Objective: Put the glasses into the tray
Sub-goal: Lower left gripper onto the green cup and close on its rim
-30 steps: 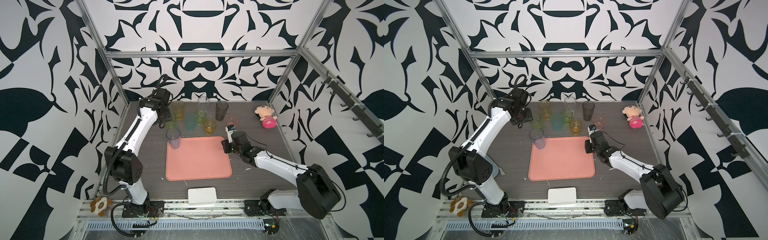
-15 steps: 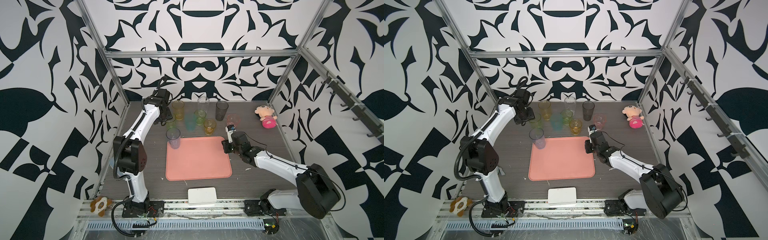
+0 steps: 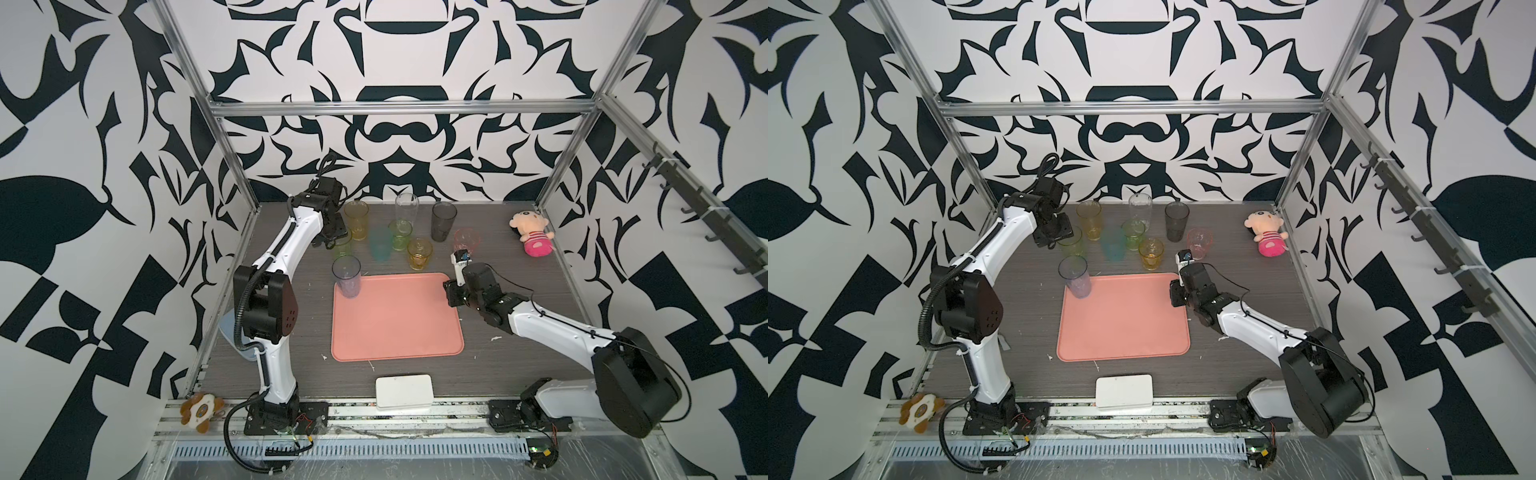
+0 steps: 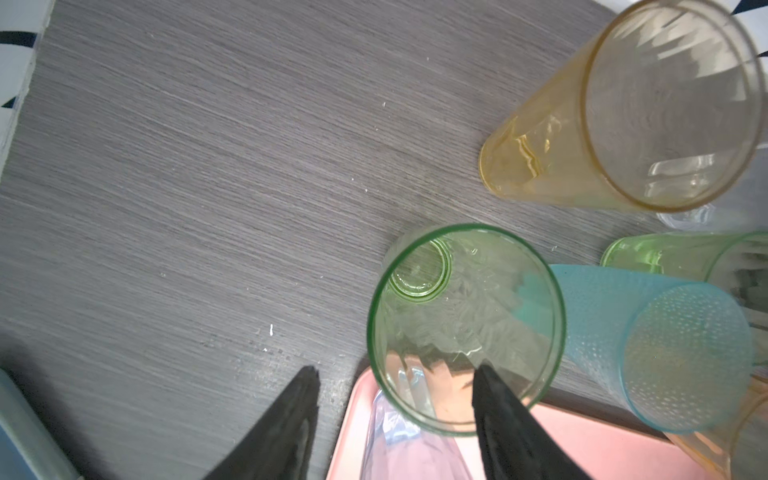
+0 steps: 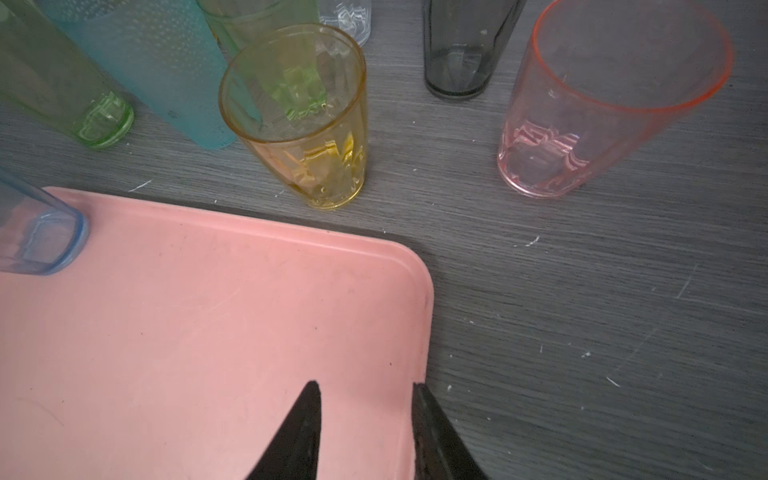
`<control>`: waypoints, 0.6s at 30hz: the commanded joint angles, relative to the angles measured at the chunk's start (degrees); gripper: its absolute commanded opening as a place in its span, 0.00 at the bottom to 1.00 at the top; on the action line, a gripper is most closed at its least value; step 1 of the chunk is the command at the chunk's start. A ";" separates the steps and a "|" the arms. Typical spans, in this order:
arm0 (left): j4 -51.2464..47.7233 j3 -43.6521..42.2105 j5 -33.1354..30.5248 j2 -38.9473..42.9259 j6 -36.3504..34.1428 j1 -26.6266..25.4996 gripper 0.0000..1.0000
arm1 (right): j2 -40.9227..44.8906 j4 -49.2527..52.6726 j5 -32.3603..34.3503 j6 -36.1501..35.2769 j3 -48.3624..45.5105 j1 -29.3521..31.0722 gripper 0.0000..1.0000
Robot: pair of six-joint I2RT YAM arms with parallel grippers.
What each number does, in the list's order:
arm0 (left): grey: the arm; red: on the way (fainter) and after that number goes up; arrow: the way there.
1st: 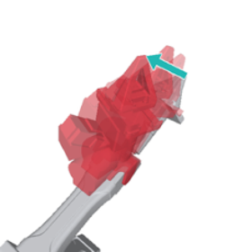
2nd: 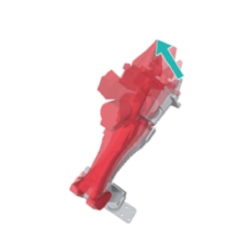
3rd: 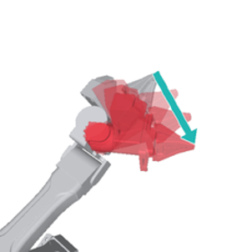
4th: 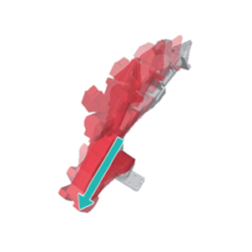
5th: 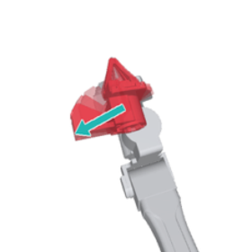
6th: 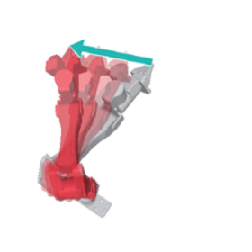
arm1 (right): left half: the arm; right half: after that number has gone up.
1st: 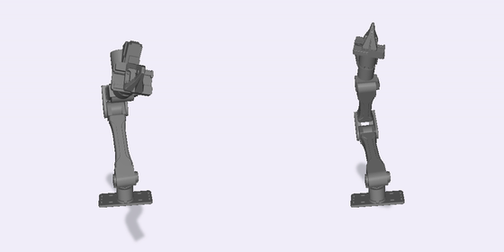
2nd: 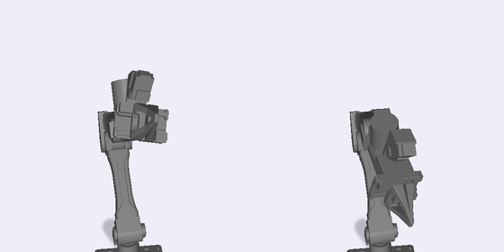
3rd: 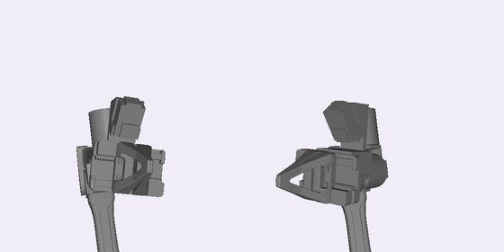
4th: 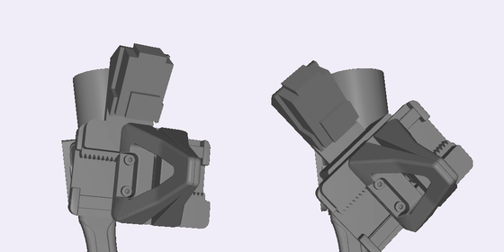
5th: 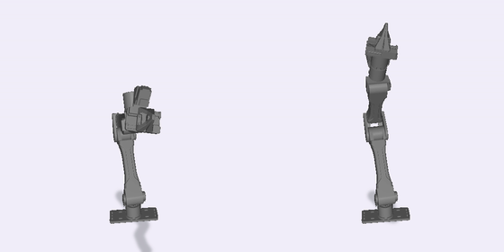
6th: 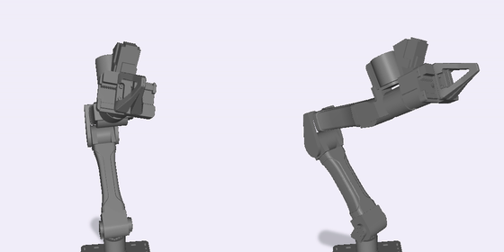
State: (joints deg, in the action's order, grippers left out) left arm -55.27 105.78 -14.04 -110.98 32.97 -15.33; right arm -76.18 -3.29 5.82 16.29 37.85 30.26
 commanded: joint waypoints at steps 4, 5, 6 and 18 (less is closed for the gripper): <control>0.29 -0.87 0.87 -1.56 0.60 0.67 0.59 | 0.25 -1.03 0.68 -0.74 0.85 0.41 0.40; 0.42 -0.98 0.93 -1.70 0.52 0.81 0.58 | 0.33 -1.10 0.68 -0.80 0.82 0.39 0.40; 0.49 -1.05 0.90 -1.86 0.53 0.81 0.58 | 0.33 -1.03 0.59 -0.82 0.89 0.39 0.40; 2.03 -2.59 0.88 -3.23 0.17 1.47 0.45 | -0.10 -0.75 0.35 -1.11 1.18 0.37 0.40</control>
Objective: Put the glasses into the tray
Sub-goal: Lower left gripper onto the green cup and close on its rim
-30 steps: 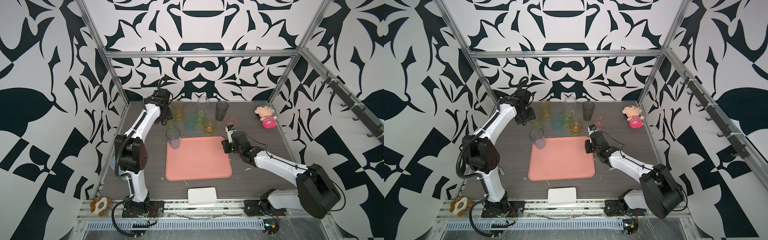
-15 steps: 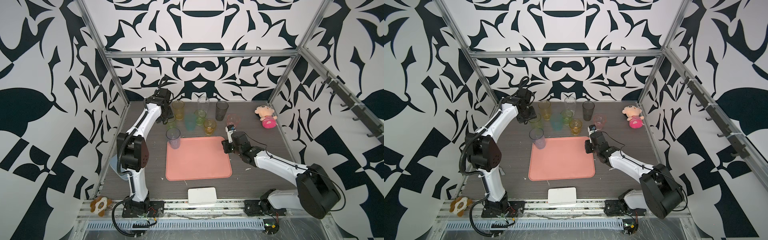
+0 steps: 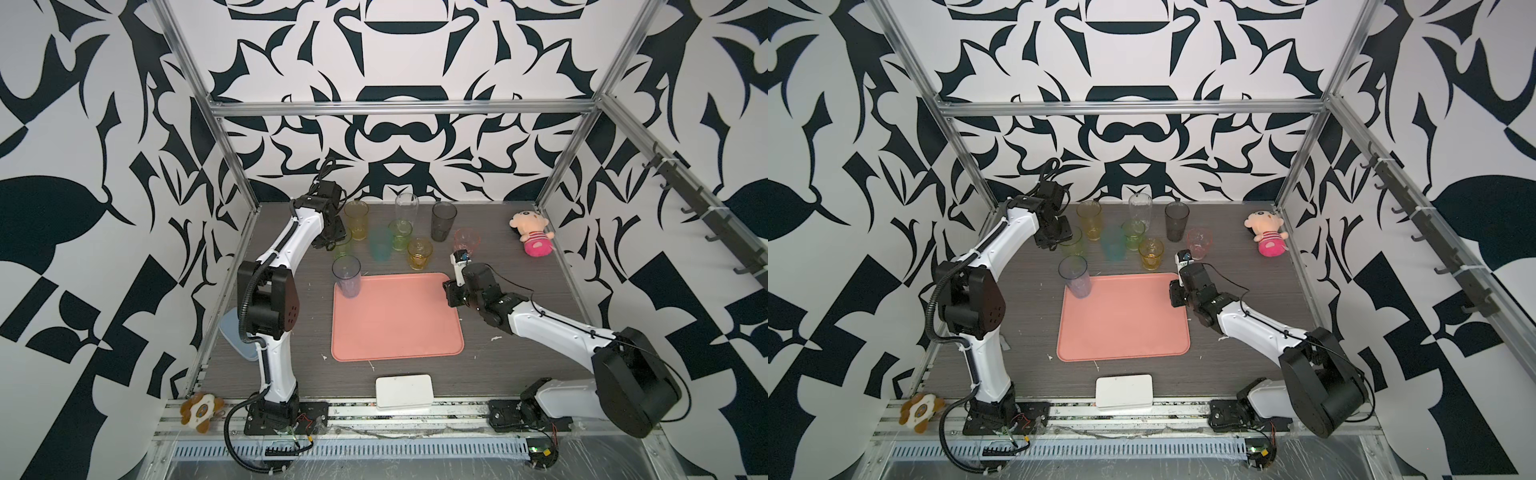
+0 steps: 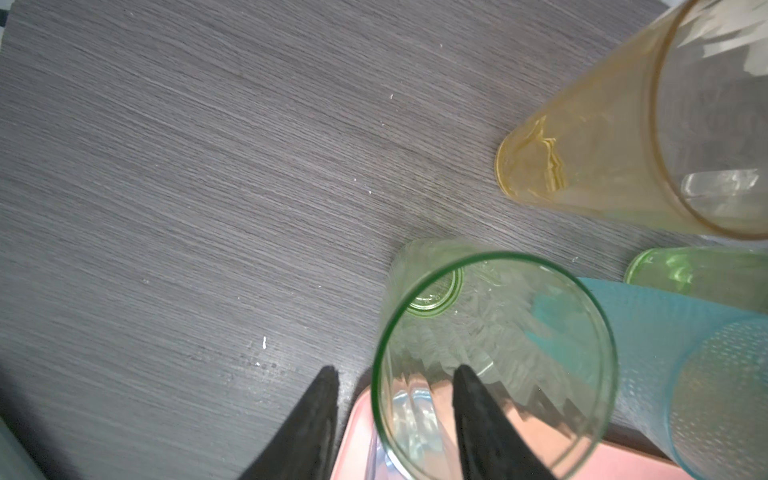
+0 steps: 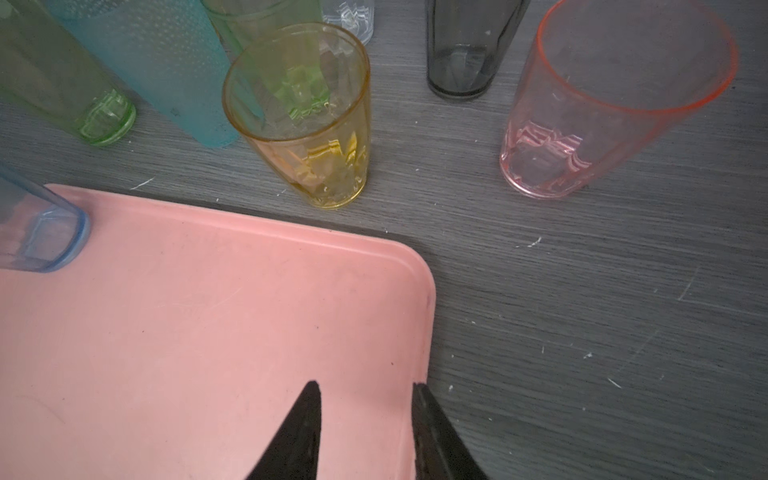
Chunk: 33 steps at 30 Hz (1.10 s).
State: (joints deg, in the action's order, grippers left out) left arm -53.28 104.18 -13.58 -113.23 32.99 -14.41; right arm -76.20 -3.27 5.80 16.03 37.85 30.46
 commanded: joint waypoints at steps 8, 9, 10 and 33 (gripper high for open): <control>0.27 -1.51 1.78 -1.64 0.05 1.25 0.32 | -0.52 -0.64 0.26 -0.90 1.35 0.16 0.40; 0.44 -1.59 1.81 -1.66 -0.03 1.36 0.31 | -0.58 -0.64 0.26 -0.93 1.35 0.19 0.40; 0.43 -1.60 1.98 -1.80 -0.03 1.49 0.29 | -0.61 -0.69 0.26 -0.92 1.40 0.21 0.40; -0.72 -1.89 2.34 0.07 -1.60 3.07 0.05 | -1.22 -0.51 0.17 -1.15 1.79 0.25 0.40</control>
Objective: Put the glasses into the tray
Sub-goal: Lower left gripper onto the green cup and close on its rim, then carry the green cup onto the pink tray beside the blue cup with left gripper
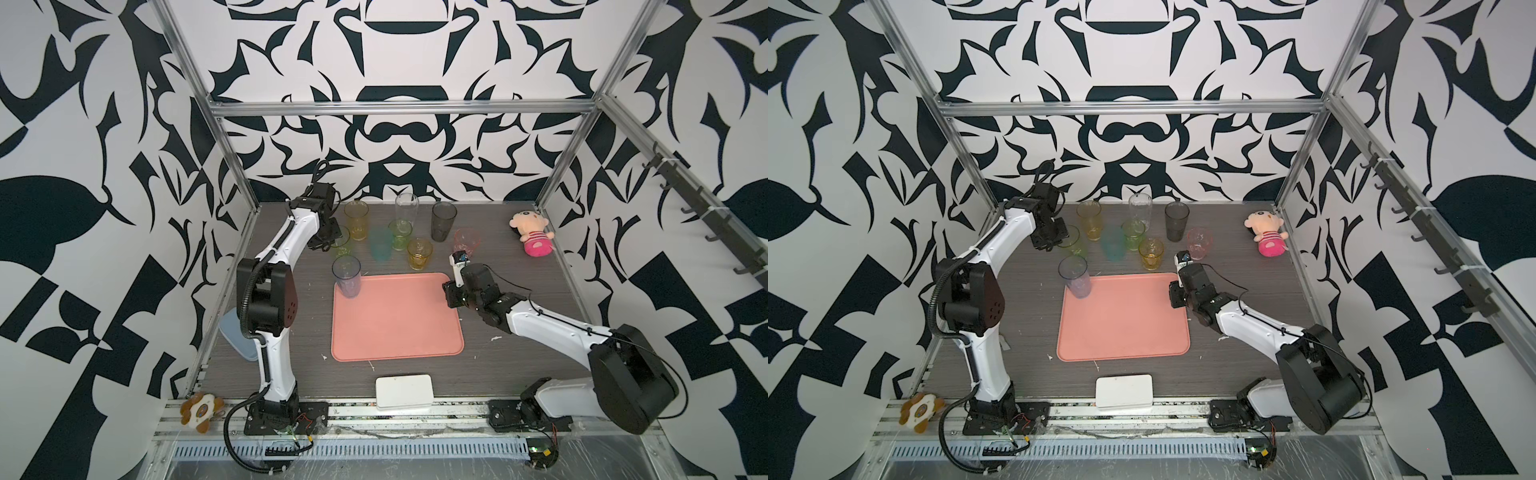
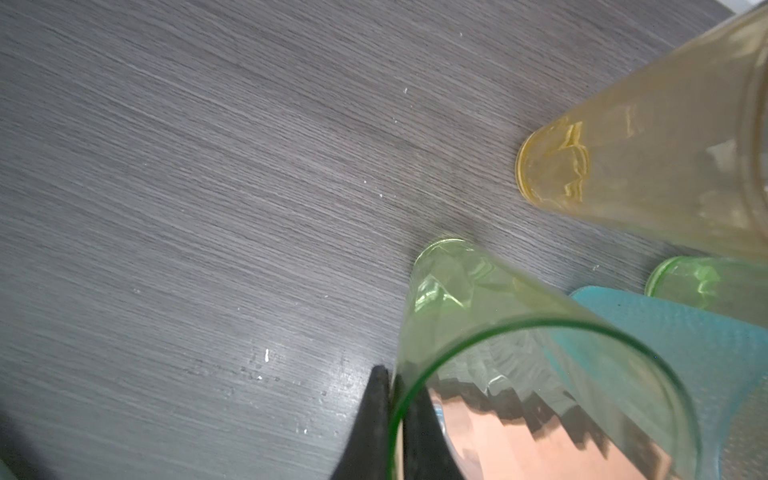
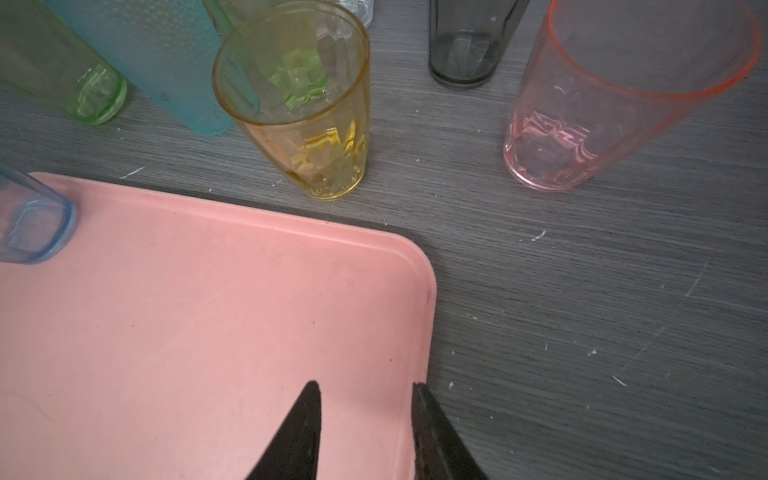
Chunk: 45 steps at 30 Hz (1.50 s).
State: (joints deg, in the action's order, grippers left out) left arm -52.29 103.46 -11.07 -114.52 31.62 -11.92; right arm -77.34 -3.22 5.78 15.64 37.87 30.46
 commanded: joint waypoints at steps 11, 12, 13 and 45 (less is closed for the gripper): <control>-4.36 -7.87 -1.13 11.71 -0.11 4.97 0.00 | -0.68 -0.47 -0.07 -0.72 1.95 0.25 0.40; -4.69 -8.77 -1.18 12.99 -0.15 5.59 0.00 | -0.70 -0.43 -0.07 -0.73 2.01 0.30 0.40; -5.13 -9.63 -1.39 14.28 -0.25 6.17 0.00 | -0.68 -0.38 -0.15 -0.75 2.04 0.27 0.40; -20.06 -29.04 -2.91 44.18 3.20 3.22 0.00 | -1.24 0.42 -0.78 -0.47 2.44 0.93 0.40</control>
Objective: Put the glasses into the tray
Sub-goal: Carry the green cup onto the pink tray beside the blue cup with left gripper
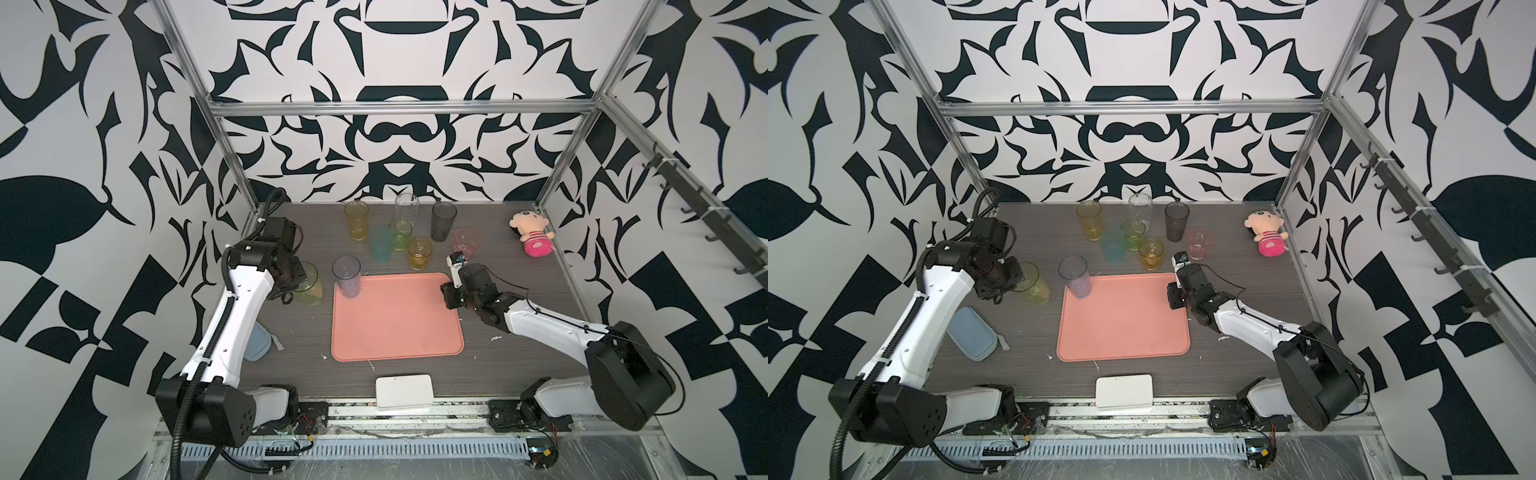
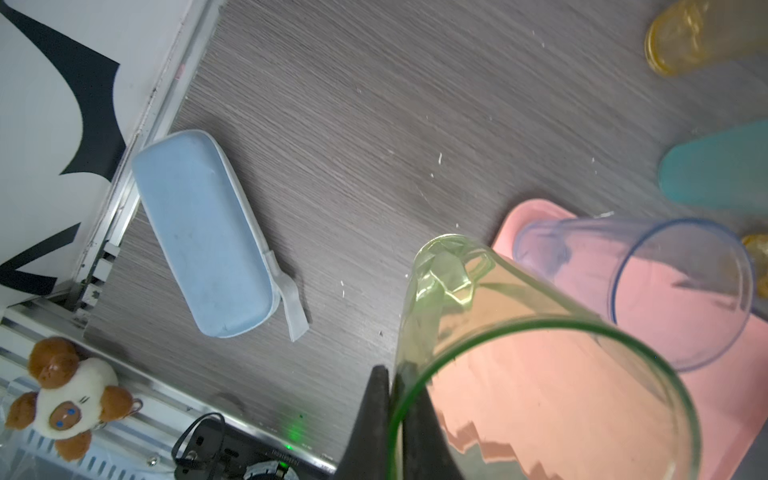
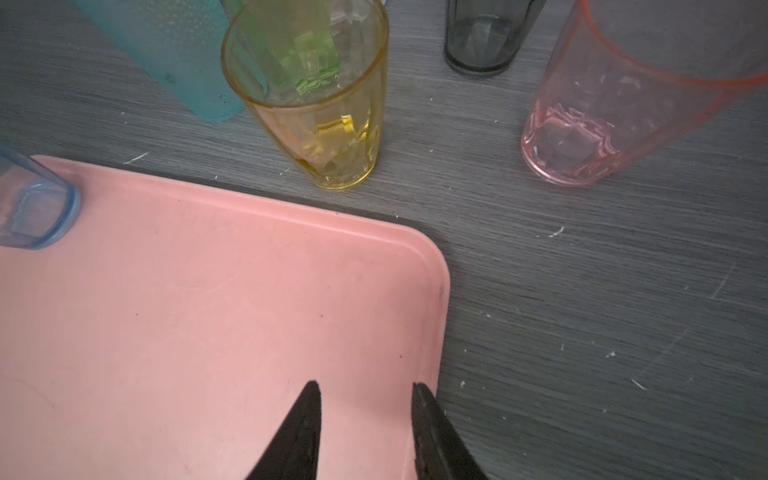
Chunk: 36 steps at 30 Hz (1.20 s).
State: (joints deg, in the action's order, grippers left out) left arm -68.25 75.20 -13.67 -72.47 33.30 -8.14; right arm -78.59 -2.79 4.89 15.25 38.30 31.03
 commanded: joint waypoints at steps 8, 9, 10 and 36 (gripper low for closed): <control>-7.82 -3.65 -0.78 3.77 2.03 -7.28 0.00 | 0.97 -0.28 1.85 0.13 1.25 0.44 0.40; -7.82 -3.94 -0.74 3.81 2.12 -8.17 0.00 | 1.07 -0.35 2.01 0.17 1.16 0.44 0.40; -7.79 -4.21 -0.40 3.78 2.04 -9.23 0.00 | 1.11 -0.37 2.14 0.33 1.16 0.41 0.40; 1.56 -7.10 -3.34 -5.42 9.13 -24.02 0.00 | 1.36 -0.30 2.67 0.09 0.88 0.42 0.40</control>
State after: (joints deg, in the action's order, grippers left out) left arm -66.43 67.68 -15.38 -76.86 40.75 -31.68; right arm -78.32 -2.42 6.52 15.29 38.30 31.20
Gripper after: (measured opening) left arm 0.087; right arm 0.396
